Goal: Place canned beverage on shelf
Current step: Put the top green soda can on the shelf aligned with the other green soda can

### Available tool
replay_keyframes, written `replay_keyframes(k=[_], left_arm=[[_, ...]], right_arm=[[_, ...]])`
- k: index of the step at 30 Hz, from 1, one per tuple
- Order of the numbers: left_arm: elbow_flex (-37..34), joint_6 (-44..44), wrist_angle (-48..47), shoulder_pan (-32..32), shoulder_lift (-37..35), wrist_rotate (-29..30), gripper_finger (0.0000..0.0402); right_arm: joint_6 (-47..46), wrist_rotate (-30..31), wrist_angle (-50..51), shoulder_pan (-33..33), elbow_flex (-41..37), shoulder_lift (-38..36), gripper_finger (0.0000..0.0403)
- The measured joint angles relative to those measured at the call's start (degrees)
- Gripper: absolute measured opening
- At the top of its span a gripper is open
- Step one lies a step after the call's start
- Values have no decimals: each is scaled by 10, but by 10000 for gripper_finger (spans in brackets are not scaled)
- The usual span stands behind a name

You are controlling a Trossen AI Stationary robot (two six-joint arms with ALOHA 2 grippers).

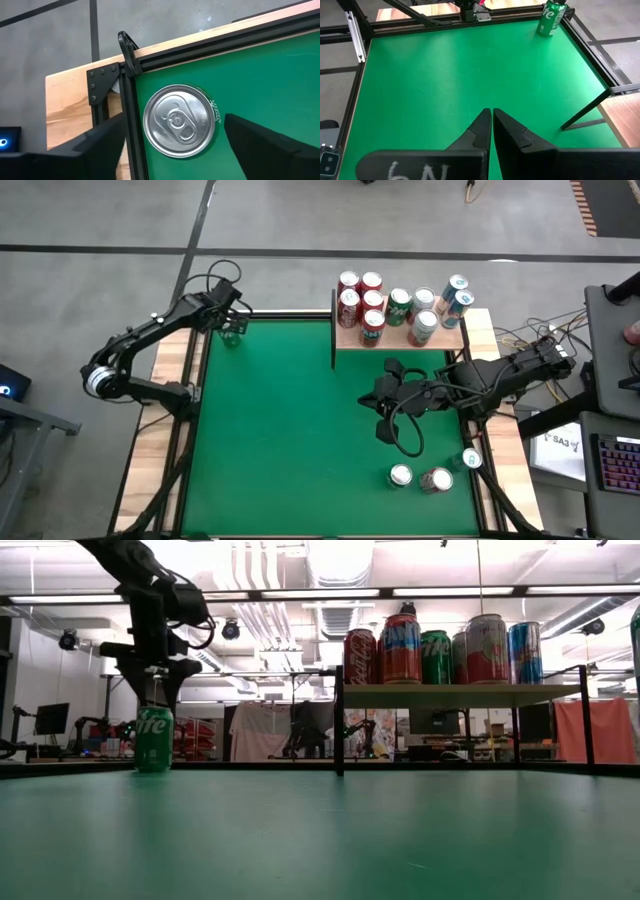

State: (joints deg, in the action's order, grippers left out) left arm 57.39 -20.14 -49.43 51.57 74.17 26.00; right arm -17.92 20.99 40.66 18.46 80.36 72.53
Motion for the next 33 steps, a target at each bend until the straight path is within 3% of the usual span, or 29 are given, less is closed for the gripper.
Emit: replay_keyframes(k=[5,21,33], left_arm=[[-1,-1,1,0,0,-5,344],[-9,-28,10,0,2,-14,345],[-10,-45,12,0,90,0,346]], right_arm=[[2,0,0,0,0,0,9],[0,0,10,0,0,0,9],[-2,0,10,0,0,0,9]])
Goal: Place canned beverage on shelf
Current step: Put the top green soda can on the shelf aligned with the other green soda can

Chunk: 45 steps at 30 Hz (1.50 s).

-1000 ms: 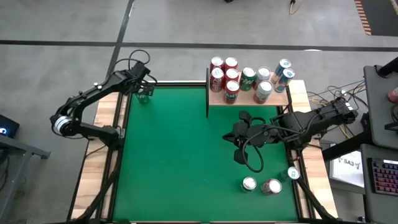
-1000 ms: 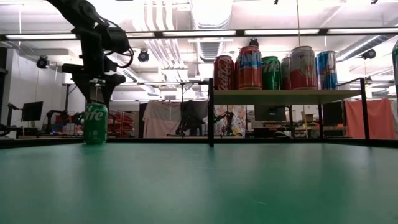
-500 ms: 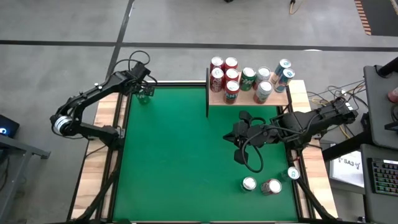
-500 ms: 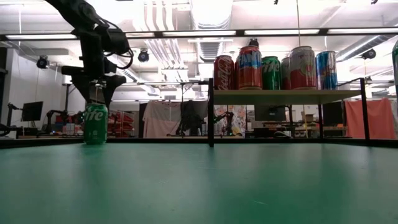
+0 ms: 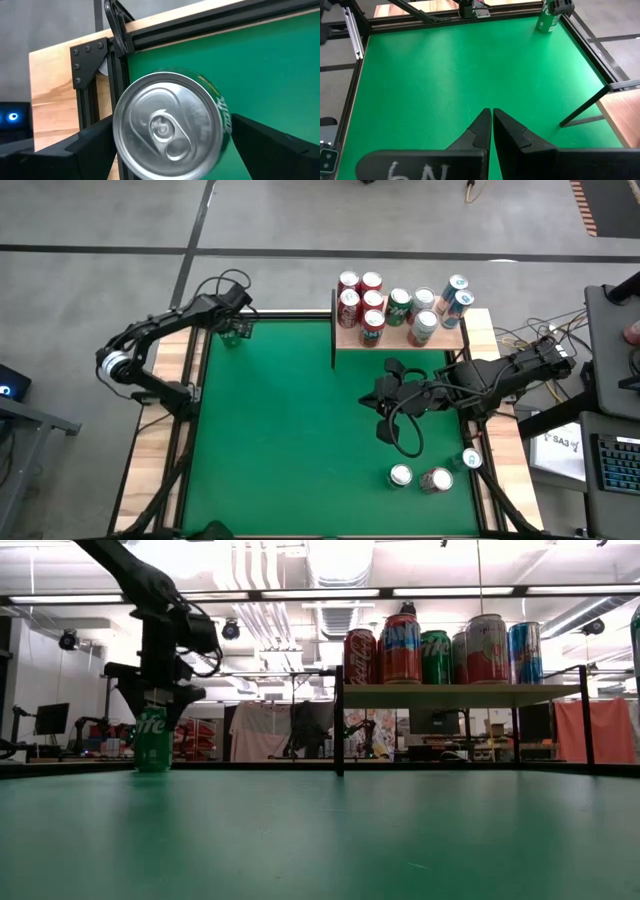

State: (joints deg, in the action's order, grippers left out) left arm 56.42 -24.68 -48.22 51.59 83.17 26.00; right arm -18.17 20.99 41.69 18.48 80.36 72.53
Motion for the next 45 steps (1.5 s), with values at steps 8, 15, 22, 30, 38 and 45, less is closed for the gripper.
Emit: replay_keyframes(k=[8,15,22,30,38,45], left_arm=[[0,-1,8,-20,13,26,316],[-2,-7,1,-37,-10,28,300],[-2,-14,-9,-66,-23,15,300],[-1,-36,-9,-149,-65,4,299],[-1,-111,-8,-297,-85,5,301],[-1,-189,5,-433,-72,35,301]], right_arm=[[-4,0,0,0,0,0,9],[-3,0,0,0,-2,0,9],[-6,0,2,0,-6,0,9],[-9,0,11,0,-9,0,9],[-18,0,6,0,-30,0,9],[-15,0,-39,0,-67,0,9]])
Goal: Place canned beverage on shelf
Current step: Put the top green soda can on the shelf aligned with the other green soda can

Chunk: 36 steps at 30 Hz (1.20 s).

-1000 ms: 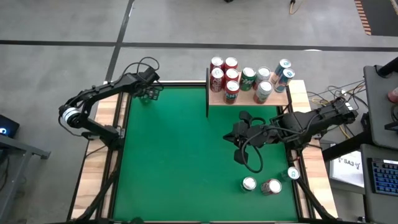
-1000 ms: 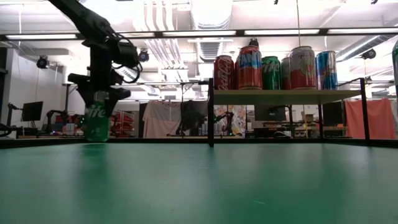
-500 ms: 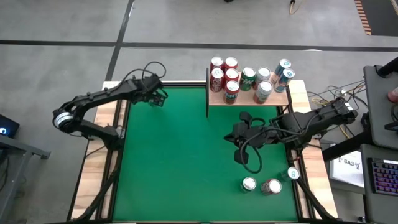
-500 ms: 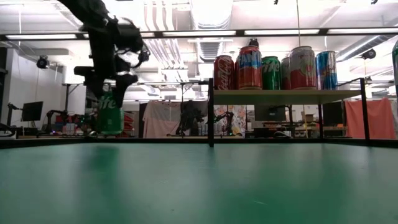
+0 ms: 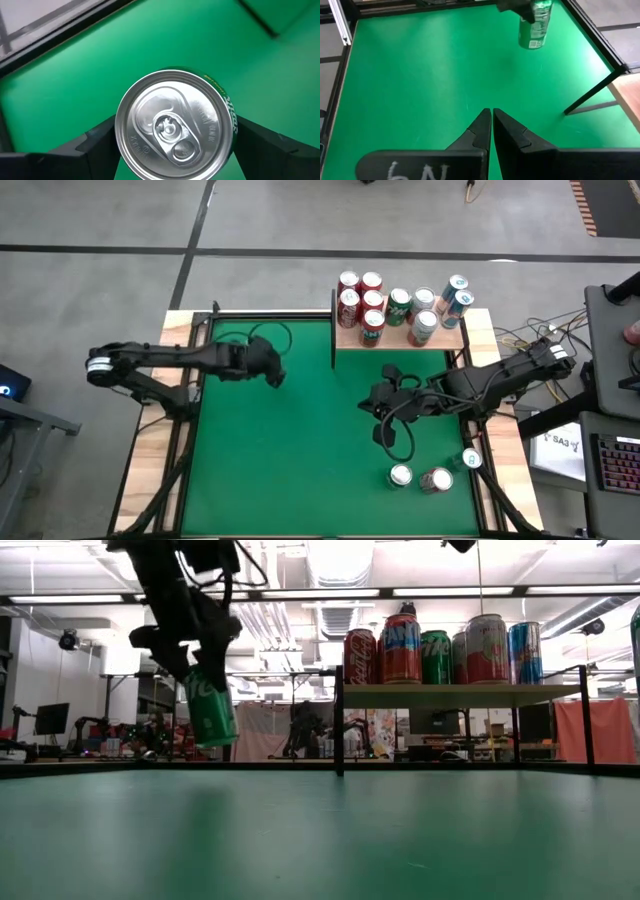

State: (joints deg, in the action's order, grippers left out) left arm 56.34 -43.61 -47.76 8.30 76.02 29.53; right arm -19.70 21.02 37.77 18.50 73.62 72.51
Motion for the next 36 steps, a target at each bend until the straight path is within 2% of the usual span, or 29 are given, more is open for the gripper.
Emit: replay_keyframes(k=[5,11,18,23,26,29,36], left_arm=[[0,-45,26,-79,5,32,302],[0,-53,102,-158,5,72,302],[0,-46,188,-225,12,107,303],[0,-29,252,-255,24,123,303],[0,-13,291,-260,34,128,303],[0,0,317,-260,43,133,303],[0,2,330,-260,50,137,303]], right_arm=[[13,3,-41,0,-30,0,9],[65,15,-130,0,-76,8,9],[122,49,-253,0,-134,15,9],[150,84,-270,0,-145,41,21],[152,91,-269,-1,-135,62,52],[153,92,-262,0,-117,86,102],[126,156,-188,-4,-55,135,259]])
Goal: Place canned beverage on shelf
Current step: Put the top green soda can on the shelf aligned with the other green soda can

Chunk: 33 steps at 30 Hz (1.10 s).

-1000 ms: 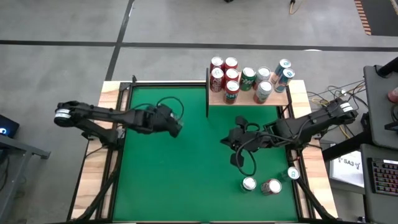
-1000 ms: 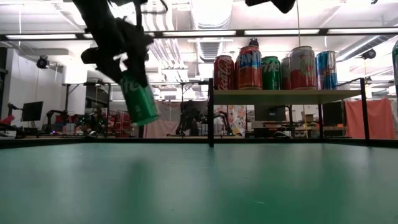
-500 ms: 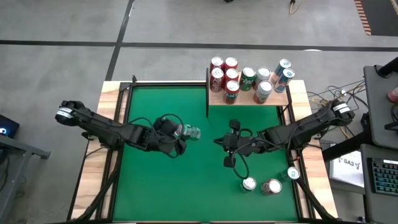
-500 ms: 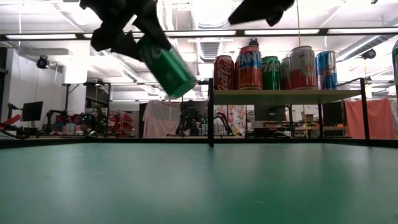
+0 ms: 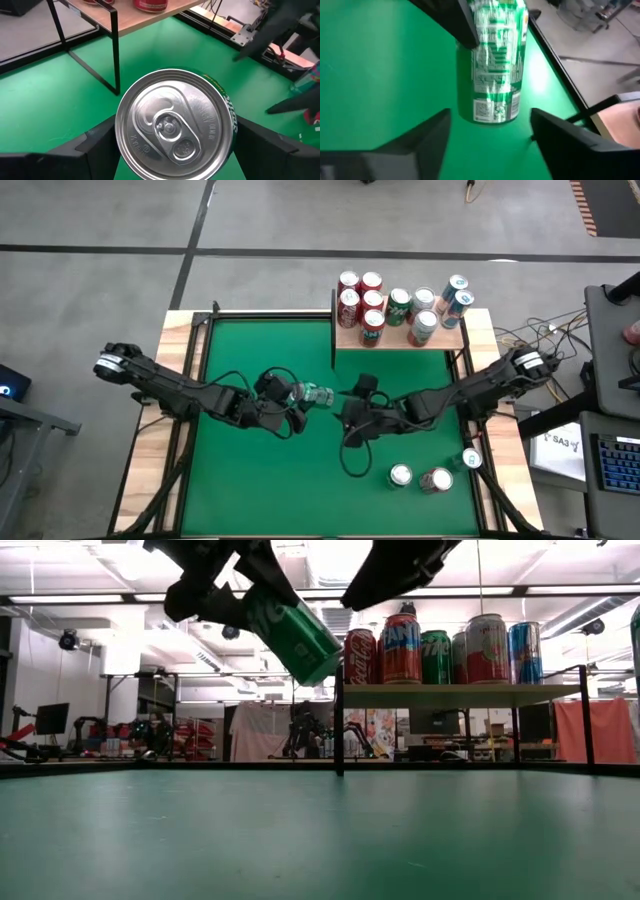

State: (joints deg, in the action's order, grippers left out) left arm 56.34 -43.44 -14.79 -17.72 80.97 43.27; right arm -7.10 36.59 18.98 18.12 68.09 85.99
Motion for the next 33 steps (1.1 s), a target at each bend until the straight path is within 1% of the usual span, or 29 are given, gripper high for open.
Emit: replay_keyframes(k=[2,5,7,9,15,19,22,26,30,33], left_arm=[[0,3,5,0,0,0,303],[0,19,37,0,0,0,303],[0,30,53,0,1,1,303],[0,37,58,0,2,1,303],[0,40,63,-1,2,-2,303],[0,42,63,-1,2,1,303],[0,49,64,0,2,3,303],[0,54,65,0,2,3,309],[0,64,68,0,2,3,328],[0,84,68,-1,0,-9,344]], right_arm=[[-1,-3,19,-6,17,16,301],[3,-7,21,-13,33,37,350],[3,-10,22,-19,42,50,367],[2,-8,24,-25,50,63,372],[-5,9,18,-44,65,90,374],[-4,8,12,-57,67,97,372],[-3,4,12,-61,67,97,349],[-2,4,10,-61,67,97,294],[1,1,9,-61,66,96,292],[5,-11,22,-62,66,88,292]])
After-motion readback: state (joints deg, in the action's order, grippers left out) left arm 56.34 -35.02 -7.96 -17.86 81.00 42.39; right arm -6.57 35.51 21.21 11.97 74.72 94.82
